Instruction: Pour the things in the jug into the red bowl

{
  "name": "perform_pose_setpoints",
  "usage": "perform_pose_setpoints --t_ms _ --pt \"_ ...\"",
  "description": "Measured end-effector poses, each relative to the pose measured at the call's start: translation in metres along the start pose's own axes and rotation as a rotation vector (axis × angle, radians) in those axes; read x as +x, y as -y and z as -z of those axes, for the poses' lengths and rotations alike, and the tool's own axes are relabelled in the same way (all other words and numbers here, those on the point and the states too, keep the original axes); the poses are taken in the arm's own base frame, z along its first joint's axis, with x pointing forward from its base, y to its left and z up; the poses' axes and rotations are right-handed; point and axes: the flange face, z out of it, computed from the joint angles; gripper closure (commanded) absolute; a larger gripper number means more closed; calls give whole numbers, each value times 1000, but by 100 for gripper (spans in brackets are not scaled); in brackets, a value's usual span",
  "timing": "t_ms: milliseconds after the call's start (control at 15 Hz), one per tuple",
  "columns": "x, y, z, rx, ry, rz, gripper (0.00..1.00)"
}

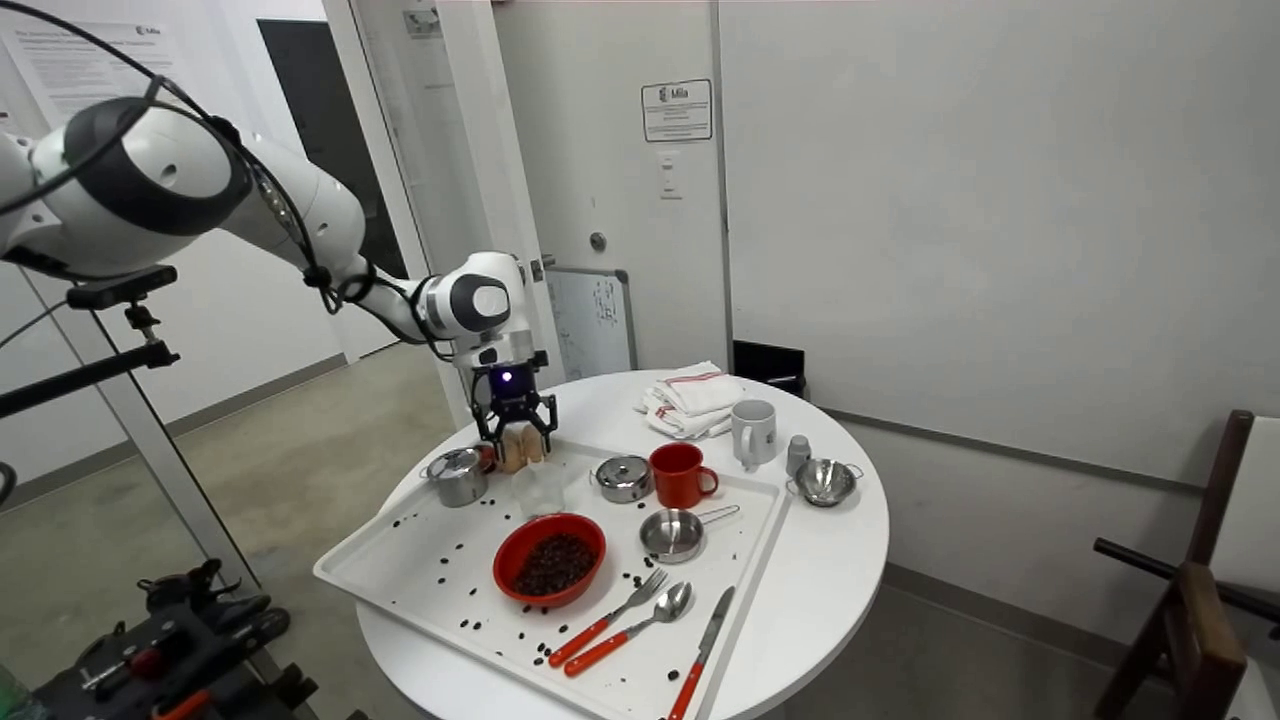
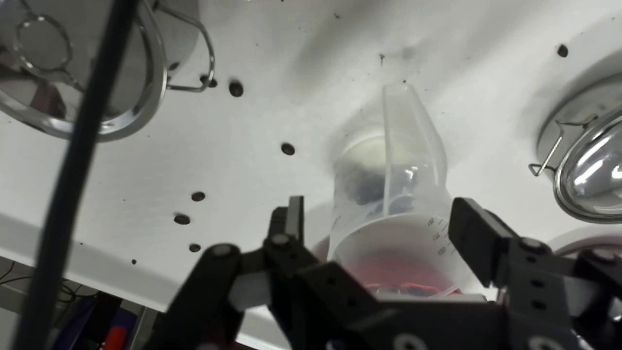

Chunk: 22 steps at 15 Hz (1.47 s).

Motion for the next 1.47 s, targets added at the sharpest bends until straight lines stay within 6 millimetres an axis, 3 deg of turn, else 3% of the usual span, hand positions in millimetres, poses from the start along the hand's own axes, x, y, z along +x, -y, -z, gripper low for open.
perform_pose_setpoints --t_ms 67,133,267,1067,1133,1200,1333,1467 --pt "-1 -1 -3 -4 -3 14 30" --pt "-1 -2 -5 -9 -4 24 15" --pt "0 1 -10 -19 -5 36 3" --pt "9 25 -9 -36 13 14 0" --pt "11 29 -9 -41 15 0 5" --pt "13 33 -10 -46 17 -13 28" --pt "17 39 -10 -54 21 -34 32" --pt "19 41 -11 -54 19 -41 45"
